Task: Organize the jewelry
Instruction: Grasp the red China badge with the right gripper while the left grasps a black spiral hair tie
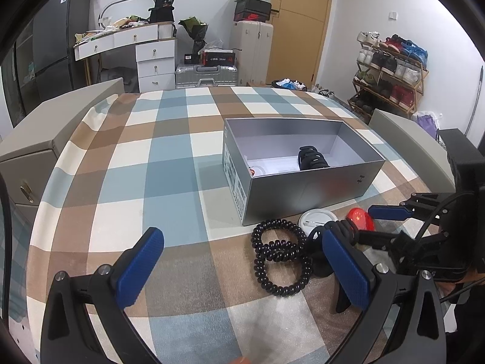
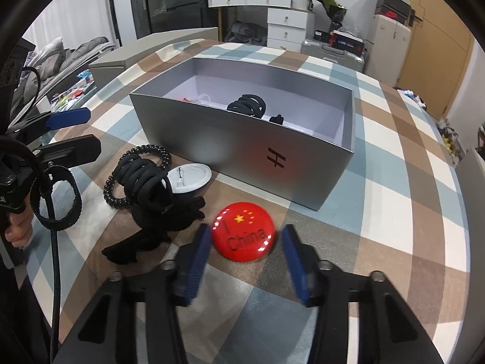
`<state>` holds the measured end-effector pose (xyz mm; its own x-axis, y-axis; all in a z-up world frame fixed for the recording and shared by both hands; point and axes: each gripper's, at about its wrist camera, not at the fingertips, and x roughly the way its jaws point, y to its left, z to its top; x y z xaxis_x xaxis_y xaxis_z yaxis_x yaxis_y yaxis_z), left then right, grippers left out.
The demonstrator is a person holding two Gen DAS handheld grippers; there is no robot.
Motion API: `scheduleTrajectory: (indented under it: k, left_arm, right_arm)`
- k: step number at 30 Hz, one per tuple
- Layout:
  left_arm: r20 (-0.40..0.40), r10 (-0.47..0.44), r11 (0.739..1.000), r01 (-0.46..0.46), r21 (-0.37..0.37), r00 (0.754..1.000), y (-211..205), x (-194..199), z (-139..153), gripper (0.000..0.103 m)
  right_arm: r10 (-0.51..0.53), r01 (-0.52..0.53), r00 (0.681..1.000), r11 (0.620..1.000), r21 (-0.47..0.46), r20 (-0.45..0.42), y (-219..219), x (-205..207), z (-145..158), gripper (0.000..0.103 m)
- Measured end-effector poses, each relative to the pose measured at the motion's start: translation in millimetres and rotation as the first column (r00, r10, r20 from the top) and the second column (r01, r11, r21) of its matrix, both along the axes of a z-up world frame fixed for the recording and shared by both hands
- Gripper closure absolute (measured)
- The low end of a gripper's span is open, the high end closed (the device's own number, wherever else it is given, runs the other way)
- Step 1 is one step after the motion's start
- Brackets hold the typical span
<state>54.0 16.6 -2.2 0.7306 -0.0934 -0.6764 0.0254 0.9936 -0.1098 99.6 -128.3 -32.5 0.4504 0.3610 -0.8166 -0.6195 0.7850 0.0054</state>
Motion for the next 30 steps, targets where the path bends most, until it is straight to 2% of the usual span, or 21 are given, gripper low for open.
scheduleTrajectory:
  k: [10, 18, 20, 23, 26, 29, 30]
  left_arm:
    - [-0.012, -0.009, 0.999, 0.010, 0.032, 1.000, -5, -1, -2, 0.001]
    - [-0.066, -0.045, 0.990, 0.053, 0.129, 0.997, -11, -3, -8, 0.001]
    - [-0.076, -0.035, 0.990, 0.045, 0.133, 0.997, -9, -2, -9, 0.001]
    - [-0.093, -0.034, 0.995, 0.043, 0.093, 0.995, -5, 0, -14, 0.002]
    - [-0.122, -0.050, 0.996, 0.058, 0.063, 0.991, -4, 2, -18, 0.011]
    - [-0.148, -0.073, 0.995, 0.082, 0.057, 0.986, -7, 2, -22, 0.030]
    - [-0.156, -0.077, 0.995, 0.086, 0.054, 0.985, -7, 3, -24, 0.040]
  right_arm:
    - [0.022, -0.022, 1.000, 0.997, 0.069, 0.000, -7, -1, 10, 0.062]
    - [-0.006, 0.003, 1.000, 0.989, 0.151, 0.019, -23, -1, 28, 0.062]
    - [-0.009, 0.006, 1.000, 0.987, 0.159, 0.020, -25, -1, 29, 0.062]
    - [-0.008, 0.004, 1.000, 0.987, 0.160, 0.022, -24, -1, 30, 0.062]
    - [-0.004, 0.001, 1.000, 0.987, 0.159, 0.022, -23, -2, 30, 0.062]
    - [-0.006, 0.003, 1.000, 0.987, 0.159, 0.021, -24, -2, 30, 0.062]
    - [-0.007, 0.003, 1.000, 0.987, 0.160, 0.022, -24, -2, 30, 0.062]
